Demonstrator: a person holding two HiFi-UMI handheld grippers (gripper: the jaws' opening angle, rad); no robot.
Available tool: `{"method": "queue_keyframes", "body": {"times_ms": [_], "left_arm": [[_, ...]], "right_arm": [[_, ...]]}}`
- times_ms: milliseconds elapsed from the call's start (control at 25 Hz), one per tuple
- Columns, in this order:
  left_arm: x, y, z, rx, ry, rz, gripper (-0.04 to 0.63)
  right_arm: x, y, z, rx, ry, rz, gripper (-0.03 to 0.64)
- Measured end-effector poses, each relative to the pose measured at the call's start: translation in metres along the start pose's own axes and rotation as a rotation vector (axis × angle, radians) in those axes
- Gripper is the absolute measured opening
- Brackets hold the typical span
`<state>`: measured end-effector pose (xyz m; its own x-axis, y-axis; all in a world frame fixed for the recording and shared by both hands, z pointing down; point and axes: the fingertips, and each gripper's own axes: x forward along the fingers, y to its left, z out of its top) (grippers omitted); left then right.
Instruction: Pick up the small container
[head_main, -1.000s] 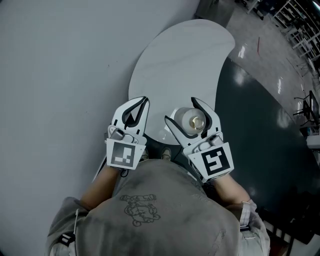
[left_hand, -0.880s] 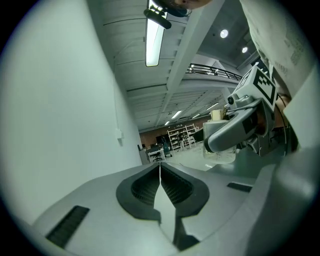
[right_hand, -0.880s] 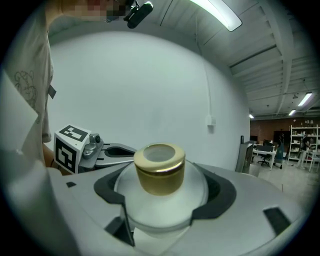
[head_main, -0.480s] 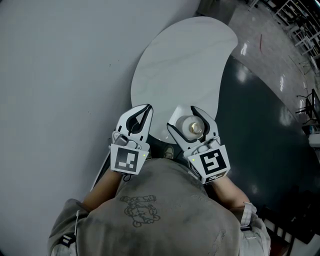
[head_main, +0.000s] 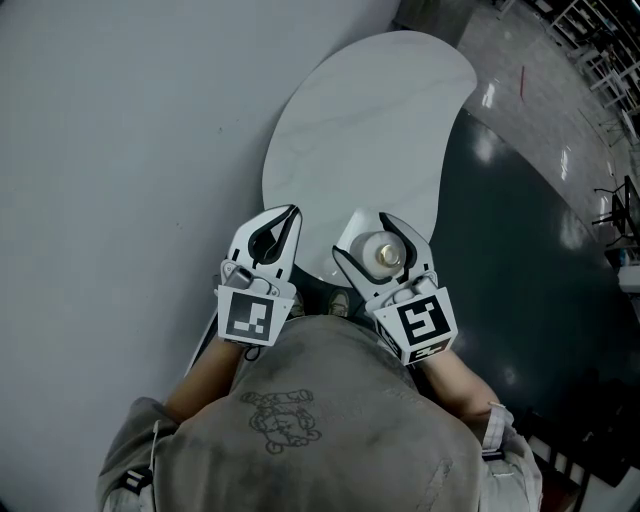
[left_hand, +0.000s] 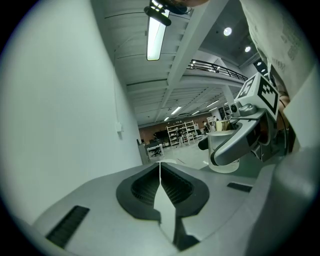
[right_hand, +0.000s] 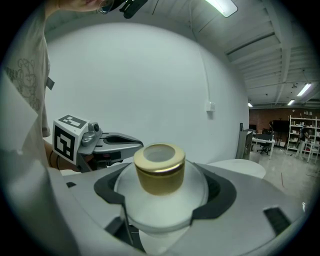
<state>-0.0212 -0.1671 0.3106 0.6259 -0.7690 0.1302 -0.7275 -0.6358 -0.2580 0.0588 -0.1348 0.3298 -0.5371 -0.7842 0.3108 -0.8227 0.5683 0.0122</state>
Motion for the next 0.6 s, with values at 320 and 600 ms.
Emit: {"method": "queue_keyframes", "body": {"times_ms": [320, 600], "left_arm": [[-0.0035, 0.0006, 0.0038, 0.004, 0.002, -0.008, 0.02], [-0.0042, -0.0004, 0.0028, -0.001, -0.003, -0.011, 0.02]], "right_arm": [[-0.002, -0.0013, 0.0063, -0.002, -0.005, -0.015, 0.331], [-0.0023, -0.0037, 0.0049, 0.006, -0.011, -0.027, 0.331]]}}
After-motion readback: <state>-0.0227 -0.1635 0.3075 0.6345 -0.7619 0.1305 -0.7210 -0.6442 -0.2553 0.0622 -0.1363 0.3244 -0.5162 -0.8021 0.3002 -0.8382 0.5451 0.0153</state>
